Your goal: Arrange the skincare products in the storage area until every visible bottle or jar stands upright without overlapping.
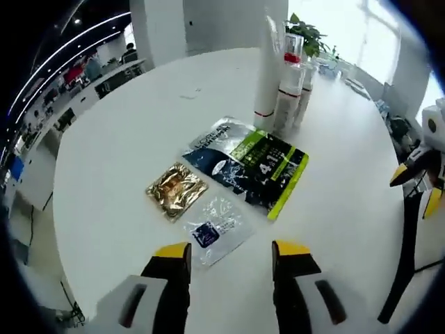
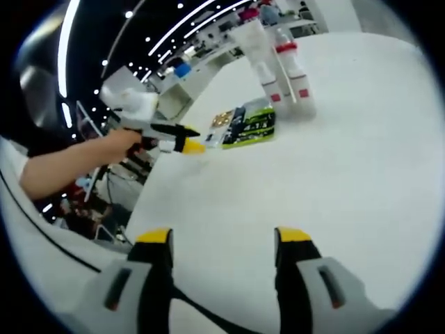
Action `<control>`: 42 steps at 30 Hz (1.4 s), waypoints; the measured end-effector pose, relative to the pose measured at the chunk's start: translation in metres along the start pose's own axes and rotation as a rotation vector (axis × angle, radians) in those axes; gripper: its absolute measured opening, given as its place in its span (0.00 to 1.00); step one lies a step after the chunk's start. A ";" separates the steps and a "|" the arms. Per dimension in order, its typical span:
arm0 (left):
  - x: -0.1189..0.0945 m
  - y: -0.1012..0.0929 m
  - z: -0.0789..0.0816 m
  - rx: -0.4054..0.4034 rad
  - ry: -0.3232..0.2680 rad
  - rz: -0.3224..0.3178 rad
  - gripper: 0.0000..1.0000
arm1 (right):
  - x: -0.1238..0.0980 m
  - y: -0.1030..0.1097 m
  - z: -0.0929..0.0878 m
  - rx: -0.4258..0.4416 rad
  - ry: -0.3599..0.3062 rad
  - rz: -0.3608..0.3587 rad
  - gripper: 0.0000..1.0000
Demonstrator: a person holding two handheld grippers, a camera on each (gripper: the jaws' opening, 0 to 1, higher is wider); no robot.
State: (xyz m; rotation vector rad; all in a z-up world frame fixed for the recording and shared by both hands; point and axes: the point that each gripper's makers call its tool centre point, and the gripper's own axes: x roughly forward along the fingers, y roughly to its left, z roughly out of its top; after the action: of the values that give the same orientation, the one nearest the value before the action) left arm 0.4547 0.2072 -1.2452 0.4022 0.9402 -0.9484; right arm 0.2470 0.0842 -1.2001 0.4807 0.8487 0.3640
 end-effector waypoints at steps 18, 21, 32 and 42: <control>0.012 0.021 -0.012 -0.225 0.035 0.054 0.31 | 0.001 -0.004 0.001 0.023 0.002 -0.008 0.57; 0.013 0.020 -0.011 -0.278 0.018 0.028 0.31 | 0.002 -0.003 0.000 0.022 0.006 -0.004 0.57; 0.009 0.004 -0.016 -0.316 0.014 -0.008 0.28 | 0.003 -0.003 -0.002 0.020 0.017 0.001 0.57; 0.007 -0.002 -0.022 -0.313 0.035 -0.009 0.28 | 0.001 -0.001 -0.003 0.016 0.012 0.001 0.57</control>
State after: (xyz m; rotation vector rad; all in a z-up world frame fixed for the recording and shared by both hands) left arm 0.4436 0.2177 -1.2632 0.1500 1.1027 -0.7877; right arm 0.2452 0.0845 -1.2025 0.4945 0.8638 0.3611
